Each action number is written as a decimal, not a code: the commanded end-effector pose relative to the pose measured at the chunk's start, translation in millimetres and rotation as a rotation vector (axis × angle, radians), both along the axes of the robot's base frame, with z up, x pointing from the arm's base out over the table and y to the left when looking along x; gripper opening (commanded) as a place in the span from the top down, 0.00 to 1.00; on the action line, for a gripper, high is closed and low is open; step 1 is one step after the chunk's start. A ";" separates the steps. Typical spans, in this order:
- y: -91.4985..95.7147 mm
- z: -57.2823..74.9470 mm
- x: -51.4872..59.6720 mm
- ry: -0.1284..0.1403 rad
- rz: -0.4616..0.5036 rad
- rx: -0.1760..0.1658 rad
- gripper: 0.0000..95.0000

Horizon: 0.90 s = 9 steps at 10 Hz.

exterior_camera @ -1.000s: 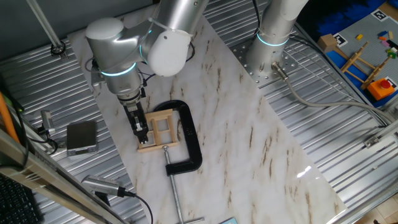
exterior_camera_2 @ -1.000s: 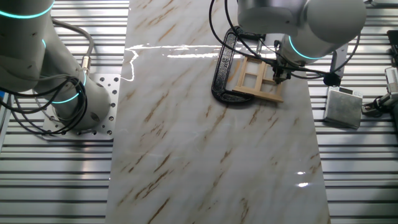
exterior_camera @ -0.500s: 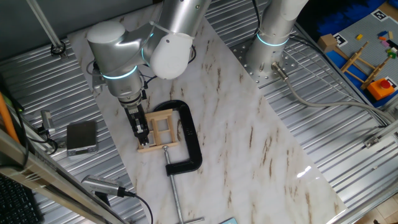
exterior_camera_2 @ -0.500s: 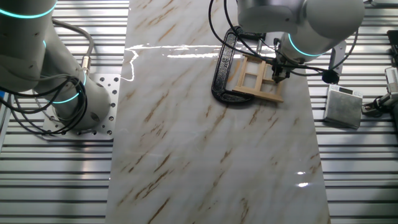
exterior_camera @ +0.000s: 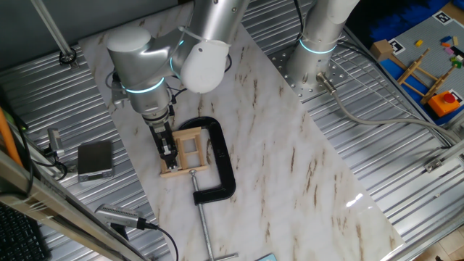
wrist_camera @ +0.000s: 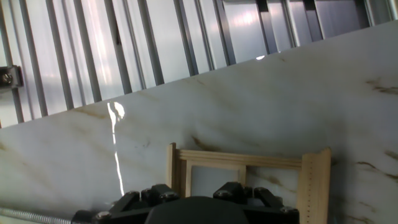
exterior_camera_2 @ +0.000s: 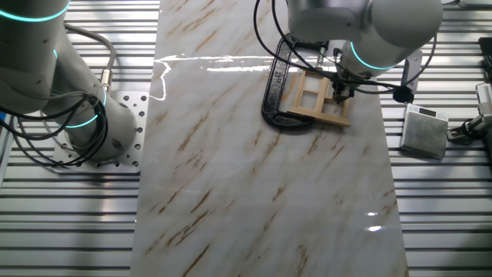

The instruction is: Close a sliding window

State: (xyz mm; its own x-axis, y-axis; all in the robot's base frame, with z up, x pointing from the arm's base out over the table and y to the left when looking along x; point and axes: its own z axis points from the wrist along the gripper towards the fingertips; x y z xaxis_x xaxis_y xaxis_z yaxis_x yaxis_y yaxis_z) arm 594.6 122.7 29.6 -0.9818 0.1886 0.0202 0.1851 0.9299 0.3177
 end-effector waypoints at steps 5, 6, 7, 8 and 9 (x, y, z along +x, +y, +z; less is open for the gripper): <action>-1.2 -4.8 1.2 -0.007 0.007 -0.006 0.40; -1.4 -5.5 1.4 -0.007 0.007 -0.006 0.40; -1.6 -5.9 1.5 -0.007 0.007 -0.007 0.40; -1.6 -5.9 1.5 -0.007 0.007 -0.007 0.40; -1.7 -5.9 1.5 -0.006 0.008 -0.007 0.40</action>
State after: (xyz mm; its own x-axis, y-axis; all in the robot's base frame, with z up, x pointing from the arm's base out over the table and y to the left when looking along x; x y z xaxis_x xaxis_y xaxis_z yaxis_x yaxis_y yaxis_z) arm 595.9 121.2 23.8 -0.9834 0.1813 0.0129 0.1761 0.9332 0.3131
